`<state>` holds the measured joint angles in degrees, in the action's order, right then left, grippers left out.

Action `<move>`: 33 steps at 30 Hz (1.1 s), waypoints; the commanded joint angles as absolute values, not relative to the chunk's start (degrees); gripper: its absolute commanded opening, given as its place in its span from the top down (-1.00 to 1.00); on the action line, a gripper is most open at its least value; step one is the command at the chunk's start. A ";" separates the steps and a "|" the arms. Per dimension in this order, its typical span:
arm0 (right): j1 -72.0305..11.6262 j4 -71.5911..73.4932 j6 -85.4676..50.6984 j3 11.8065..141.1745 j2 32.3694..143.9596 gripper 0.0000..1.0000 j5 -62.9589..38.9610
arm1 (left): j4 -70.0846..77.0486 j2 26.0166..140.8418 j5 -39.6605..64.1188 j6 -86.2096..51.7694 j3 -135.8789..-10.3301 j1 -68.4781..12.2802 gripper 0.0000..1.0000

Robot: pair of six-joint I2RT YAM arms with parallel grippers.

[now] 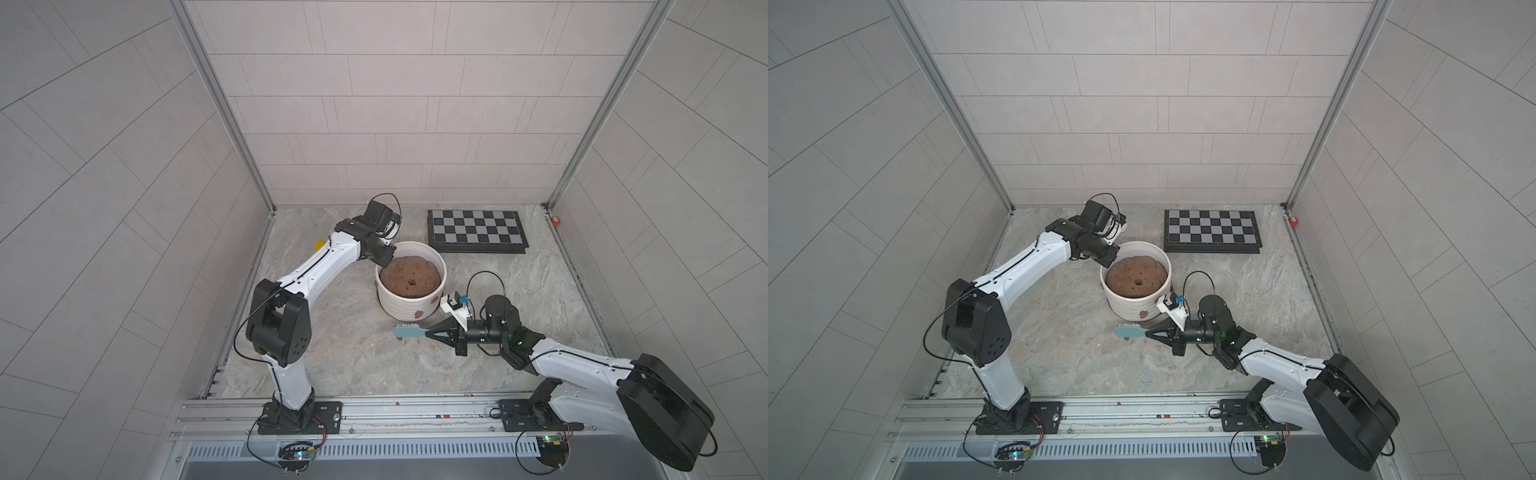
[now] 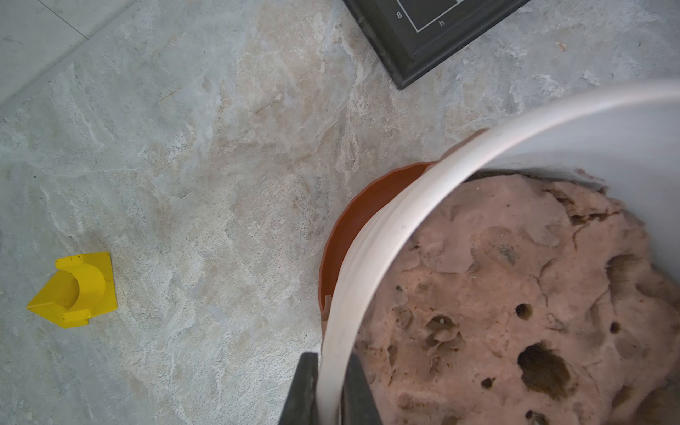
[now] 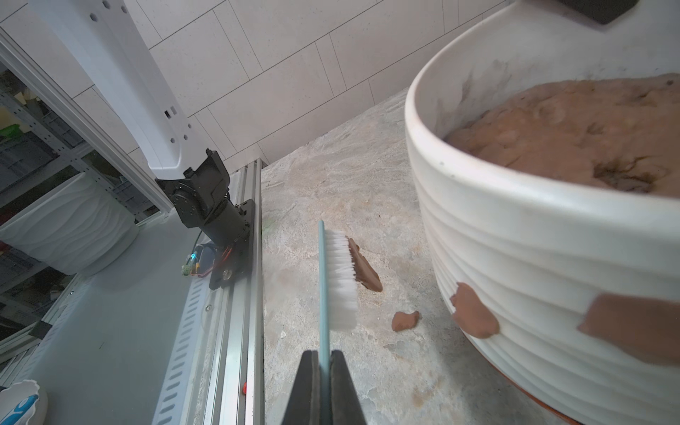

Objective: Scrub the dried mud off the ceramic pot
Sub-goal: Brush off the soil from the pot.

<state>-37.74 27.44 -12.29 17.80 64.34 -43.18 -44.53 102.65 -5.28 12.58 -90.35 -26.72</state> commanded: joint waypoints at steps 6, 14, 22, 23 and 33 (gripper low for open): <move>-36.83 20.85 -10.28 19.80 60.88 1.00 -43.10 | -51.89 100.71 -3.08 15.38 -92.92 -26.99 0.57; -36.76 17.91 -9.77 20.58 59.64 1.00 -42.20 | -55.87 98.33 -4.86 10.72 -97.14 -26.98 0.10; -36.65 14.34 -9.00 22.59 58.34 1.00 -41.75 | -60.94 95.88 -10.22 -8.03 -98.47 -28.07 -0.20; -36.66 14.24 -8.89 22.81 58.19 1.00 -41.56 | -60.99 95.44 -10.84 -9.82 -97.64 -28.55 -0.24; -34.56 10.29 -5.81 24.29 54.67 1.00 -35.79 | -55.37 92.83 -13.40 -18.37 -87.11 -30.34 -0.21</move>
